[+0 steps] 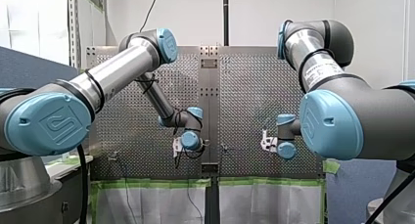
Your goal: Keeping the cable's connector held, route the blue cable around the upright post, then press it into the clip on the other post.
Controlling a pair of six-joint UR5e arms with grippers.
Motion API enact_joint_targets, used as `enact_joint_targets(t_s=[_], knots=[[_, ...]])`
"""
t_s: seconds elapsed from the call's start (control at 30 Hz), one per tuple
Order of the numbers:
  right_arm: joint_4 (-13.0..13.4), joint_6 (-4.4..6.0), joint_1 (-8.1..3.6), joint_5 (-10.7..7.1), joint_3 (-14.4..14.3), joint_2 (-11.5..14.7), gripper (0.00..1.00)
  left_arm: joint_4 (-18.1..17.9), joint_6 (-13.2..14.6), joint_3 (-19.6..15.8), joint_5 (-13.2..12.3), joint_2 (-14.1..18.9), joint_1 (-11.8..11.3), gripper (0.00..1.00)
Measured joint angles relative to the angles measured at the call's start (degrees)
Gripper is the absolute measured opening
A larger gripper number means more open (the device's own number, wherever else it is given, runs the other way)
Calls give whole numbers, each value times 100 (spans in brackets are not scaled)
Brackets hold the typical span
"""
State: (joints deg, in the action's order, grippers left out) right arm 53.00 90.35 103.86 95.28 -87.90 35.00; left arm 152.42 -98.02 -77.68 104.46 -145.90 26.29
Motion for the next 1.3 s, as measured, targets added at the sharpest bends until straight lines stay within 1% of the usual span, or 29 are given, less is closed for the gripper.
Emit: enact_joint_targets(t_s=[0.03, 0.07, 0.1, 0.13, 0.17, 0.2, 0.23, 0.27, 0.3, 0.33, 0.37, 0.4, 0.43, 0.47, 0.6, 0.67, 0.8, 0.93, 1.03, 1.13, 1.3], knots=[[-4, 1, 0, -15, 4, -3, 0, -31, -35, 0, -41, 2, -2, 4], [-12, 1, -1, -29, 7, -7, 0, -63, -57, 1, -80, 3, -1, 11], [-18, 1, -1, -36, 9, -11, 0, -113, -61, 1, -136, 4, 7, 11], [-25, 2, -2, -41, 10, -14, 0, -156, -50, 1, -180, 3, 18, 16], [-32, 1, -3, -46, 8, -18, 0, -198, -27, 1, -224, 2, 31, 22], [-35, 2, -3, -52, 8, -20, 0, -253, 13, 1, -282, 3, 51, 22], [-38, 2, -3, -62, 8, -22, 0, -293, 45, 1, -324, 4, 66, 26], [-40, 2, -3, -80, 10, -26, 0, -320, 80, 1, -365, 5, 79, 35], [-41, 2, -2, -99, 10, -28, 0, -324, 136, 1, -424, 5, 91, 35], [-42, 5, -1, -120, 10, -32, 0, -308, 182, 1, -474, 5, 96, 56], [-43, 9, 0, -149, 9, -38, 0, -279, 232, 1, -519, 5, 100, 85], [-43, 13, 1, -171, 10, -43, 0, -232, 300, 1, -553, 5, 108, 85], [-43, 17, 2, -192, 11, -48, 0, -189, 353, 1, -556, 5, 119, 98], [-43, 21, 5, -221, 11, -54, 0, -139, 405, 1, -544, 5, 133, 100], [-43, 37, 18, -313, 10, -64, 0, 72, 626, 0, -398, 6, 218, 100], [-44, 65, 21, -339, 11, -68, 0, 168, 726, -3, -305, 6, 258, 100], [-48, 105, 29, -356, 12, -74, 0, 405, 941, -19, -74, 7, 367, 100], [-64, 134, 30, -359, 13, -76, 0, 623, 1027, -55, 59, 8, 461, 100], [-68, 153, 27, -361, 13, -80, 0, 791, 1034, -155, -3, 27, 544, 100], [-69, 169, 26, -362, 13, -83, 0, 934, 971, -304, -143, 97, 601, 100], [-74, 197, 29, -366, 23, -87, 0, 866, 742, -566, -407, 256, 633, 100]])
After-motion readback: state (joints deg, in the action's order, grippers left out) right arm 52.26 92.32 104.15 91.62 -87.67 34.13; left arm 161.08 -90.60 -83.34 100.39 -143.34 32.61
